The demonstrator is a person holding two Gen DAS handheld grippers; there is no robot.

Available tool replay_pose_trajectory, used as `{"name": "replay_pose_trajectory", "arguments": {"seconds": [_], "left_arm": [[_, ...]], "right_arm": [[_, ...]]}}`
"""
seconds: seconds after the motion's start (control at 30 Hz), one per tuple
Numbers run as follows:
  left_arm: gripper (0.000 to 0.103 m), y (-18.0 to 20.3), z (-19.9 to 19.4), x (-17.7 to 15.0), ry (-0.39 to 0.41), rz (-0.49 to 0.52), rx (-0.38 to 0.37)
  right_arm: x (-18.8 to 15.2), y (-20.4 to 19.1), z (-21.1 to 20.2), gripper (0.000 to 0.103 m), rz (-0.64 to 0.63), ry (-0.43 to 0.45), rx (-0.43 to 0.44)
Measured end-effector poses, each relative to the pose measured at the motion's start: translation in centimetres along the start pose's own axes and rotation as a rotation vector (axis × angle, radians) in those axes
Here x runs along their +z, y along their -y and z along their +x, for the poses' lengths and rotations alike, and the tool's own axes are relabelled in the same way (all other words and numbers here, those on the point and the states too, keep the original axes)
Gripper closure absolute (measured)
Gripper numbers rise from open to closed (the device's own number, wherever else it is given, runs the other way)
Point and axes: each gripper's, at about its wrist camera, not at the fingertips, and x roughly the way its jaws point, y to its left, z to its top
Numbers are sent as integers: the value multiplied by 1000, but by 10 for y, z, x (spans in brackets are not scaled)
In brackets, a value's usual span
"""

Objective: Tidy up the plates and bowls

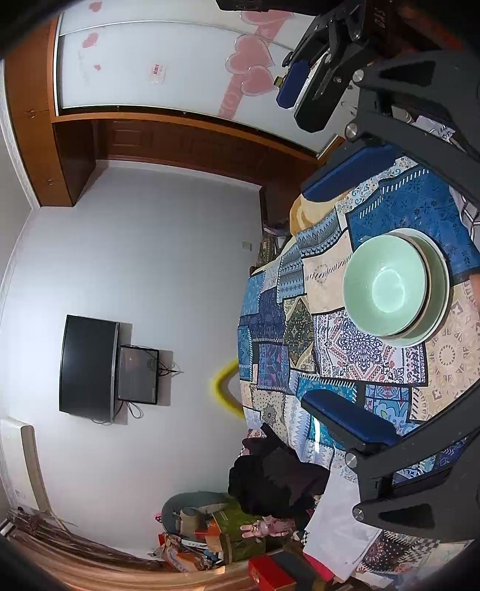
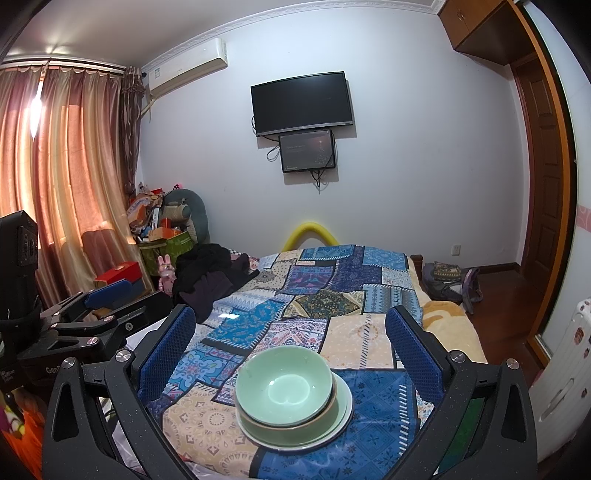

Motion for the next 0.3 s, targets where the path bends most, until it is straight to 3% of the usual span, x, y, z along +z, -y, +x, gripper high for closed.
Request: {"name": "replay_pose_trajectory", "arguments": {"seconds": [0.3], "left_arm": [[0,1,2,1,-8,-2,-5]], "right_arm": [[0,1,3,0,-4,-5,3]]}}
